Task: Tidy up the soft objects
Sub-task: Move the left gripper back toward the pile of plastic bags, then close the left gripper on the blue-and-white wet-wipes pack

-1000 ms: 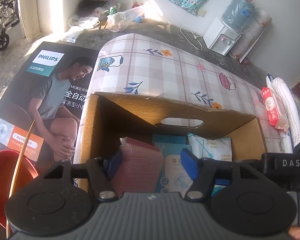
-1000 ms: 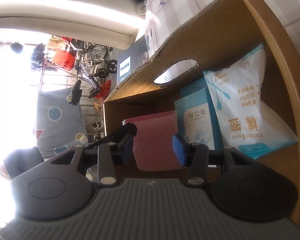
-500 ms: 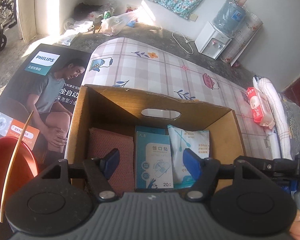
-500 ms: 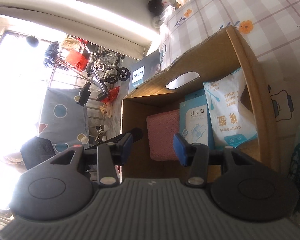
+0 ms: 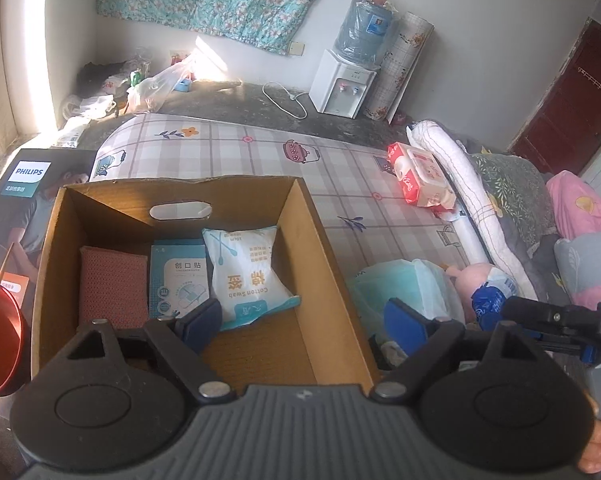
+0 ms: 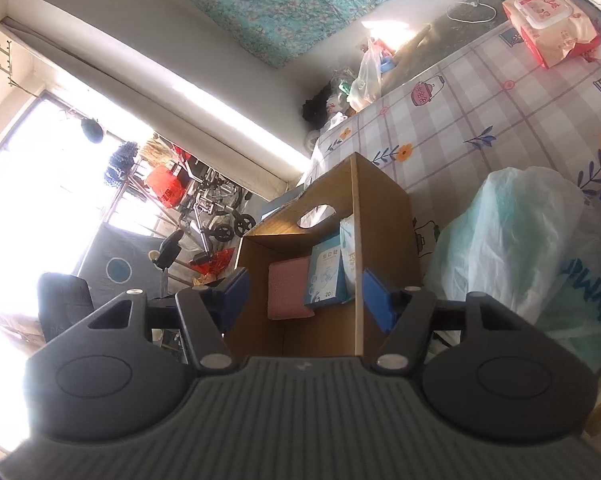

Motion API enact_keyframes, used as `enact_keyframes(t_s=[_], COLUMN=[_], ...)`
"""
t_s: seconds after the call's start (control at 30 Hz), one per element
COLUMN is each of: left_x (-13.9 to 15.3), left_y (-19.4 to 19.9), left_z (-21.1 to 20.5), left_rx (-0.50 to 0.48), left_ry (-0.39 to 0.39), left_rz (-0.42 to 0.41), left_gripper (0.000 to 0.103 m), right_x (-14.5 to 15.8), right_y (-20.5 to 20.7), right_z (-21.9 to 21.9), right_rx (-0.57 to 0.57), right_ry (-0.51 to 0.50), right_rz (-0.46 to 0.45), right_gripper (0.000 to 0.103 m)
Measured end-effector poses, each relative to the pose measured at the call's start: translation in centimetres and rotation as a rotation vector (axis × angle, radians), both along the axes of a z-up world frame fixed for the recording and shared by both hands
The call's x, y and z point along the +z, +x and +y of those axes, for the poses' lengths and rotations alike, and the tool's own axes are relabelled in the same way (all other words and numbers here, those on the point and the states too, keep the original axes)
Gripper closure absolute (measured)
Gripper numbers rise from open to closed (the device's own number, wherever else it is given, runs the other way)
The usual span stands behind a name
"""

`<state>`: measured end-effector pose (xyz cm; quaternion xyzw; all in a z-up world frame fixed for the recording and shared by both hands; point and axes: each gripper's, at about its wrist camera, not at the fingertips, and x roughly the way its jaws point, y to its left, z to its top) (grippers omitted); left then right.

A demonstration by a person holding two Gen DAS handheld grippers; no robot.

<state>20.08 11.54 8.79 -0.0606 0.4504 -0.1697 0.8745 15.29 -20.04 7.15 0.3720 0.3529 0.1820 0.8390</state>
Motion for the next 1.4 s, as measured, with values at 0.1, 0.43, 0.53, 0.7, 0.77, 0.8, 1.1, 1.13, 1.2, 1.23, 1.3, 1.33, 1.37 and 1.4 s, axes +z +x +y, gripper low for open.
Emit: enact_keyframes(t_s=[0.1, 0.43, 0.53, 0.7, 0.77, 0.8, 1.1, 1.13, 1.2, 1.23, 1.3, 1.33, 1.37, 1.4], left_x=[0.3, -1.1, -2.1, -4.0, -4.9, -5.3, -9.0, -9.3, -9.9, -10.2, -10.7, -11.0, -11.1, -11.3], left_y=[-2.2, -7.9, -8.7, -9.9, -10.1, -10.1, -9.1, -8.9, -8.4, -8.2, -7.7, -7.5, -7.3, -7.2], left_z=[-2.7, -11.8, -14.4, -19.6, -21.8, -22.5, -27.8, -28.2, -29.1, -29.4, -30.0, -30.3, -30.5, -30.8], left_rx=[-0.002, -0.108, -0.13, -0.204, -0.233, -0.243, -0.291, -0.289, -0.295, -0.298, -0.306, -0.309, -0.311, -0.314], left_ry=[0.047, 0.025, 0.021, 0.006, 0.02, 0.024, 0.033, 0.038, 0.046, 0.049, 0.055, 0.058, 0.061, 0.063], left_rz=[-0.043, -0.094, -0.105, -0.149, -0.169, -0.176, -0.159, -0.154, -0.142, -0.134, -0.121, -0.118, -0.116, -0.114], left_gripper=[0.014, 0.014, 0.014, 0.014, 0.016, 0.017, 0.044, 0.046, 0.055, 0.057, 0.063, 0.065, 0.067, 0.069], right_x=[-1.2, -4.1, -5.2, -5.8, -5.5, -5.2, -4.8, -5.1, -5.7, -6.3, -7.3, -7.7, -8.1, -8.5], right_y=[-4.2, -14.4, -15.6, -16.1, -15.6, -15.1, -6.4, -5.3, -3.2, -2.0, -0.2, 0.4, 1.0, 1.7], right_z=[-2.7, -11.8, -13.8, -17.3, -18.4, -18.9, -22.9, -23.2, -23.6, -23.8, -24.0, -24.0, -24.0, -23.9], right_rx=[-0.073, -0.34, -0.369, -0.405, -0.402, -0.396, -0.322, -0.318, -0.294, -0.287, -0.26, -0.256, -0.247, -0.233], right_ry=[-0.009, -0.02, -0.016, -0.023, -0.034, -0.046, -0.113, -0.123, -0.152, -0.163, -0.186, -0.195, -0.206, -0.213], right_rz=[-0.029, -0.102, -0.091, -0.067, -0.067, -0.068, 0.011, 0.031, 0.063, 0.087, 0.123, 0.141, 0.163, 0.18], right_gripper=[0.04, 0.037, 0.037, 0.037, 0.037, 0.037, 0.037, 0.037, 0.037, 0.037, 0.037, 0.037, 0.037, 0.037])
